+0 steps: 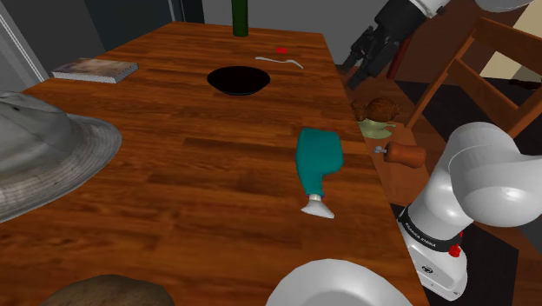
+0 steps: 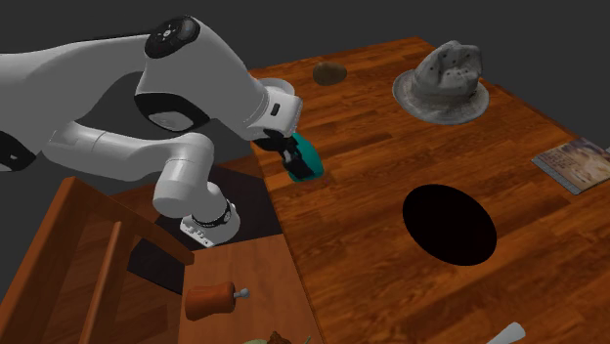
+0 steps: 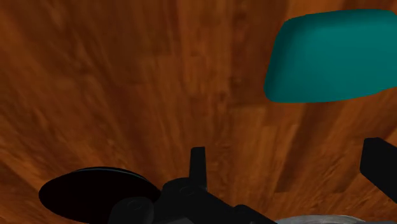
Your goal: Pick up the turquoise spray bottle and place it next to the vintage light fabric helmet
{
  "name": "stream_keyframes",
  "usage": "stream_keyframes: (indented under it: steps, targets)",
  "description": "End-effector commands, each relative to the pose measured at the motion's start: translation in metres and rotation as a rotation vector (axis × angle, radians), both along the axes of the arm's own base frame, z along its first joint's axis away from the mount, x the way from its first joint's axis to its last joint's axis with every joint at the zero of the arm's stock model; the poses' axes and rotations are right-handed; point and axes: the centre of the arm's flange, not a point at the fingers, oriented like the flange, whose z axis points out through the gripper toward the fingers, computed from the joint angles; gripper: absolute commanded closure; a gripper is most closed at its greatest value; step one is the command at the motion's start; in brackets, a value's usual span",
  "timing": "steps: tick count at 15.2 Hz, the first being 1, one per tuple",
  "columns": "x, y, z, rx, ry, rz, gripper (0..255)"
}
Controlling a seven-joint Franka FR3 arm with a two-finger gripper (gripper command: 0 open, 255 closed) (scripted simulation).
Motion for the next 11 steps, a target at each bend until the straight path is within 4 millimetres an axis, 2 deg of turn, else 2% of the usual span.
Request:
stream_keyframes:
  steps: [1,5,11]
  targets:
    - [0.003,0.004,-0.009,0.002,-0.016,0.021,0]
    - [0.011,0.012,-0.030,0.002,-0.016,0.021,0]
    - [0.011,0.012,-0.030,0.002,-0.016,0.021,0]
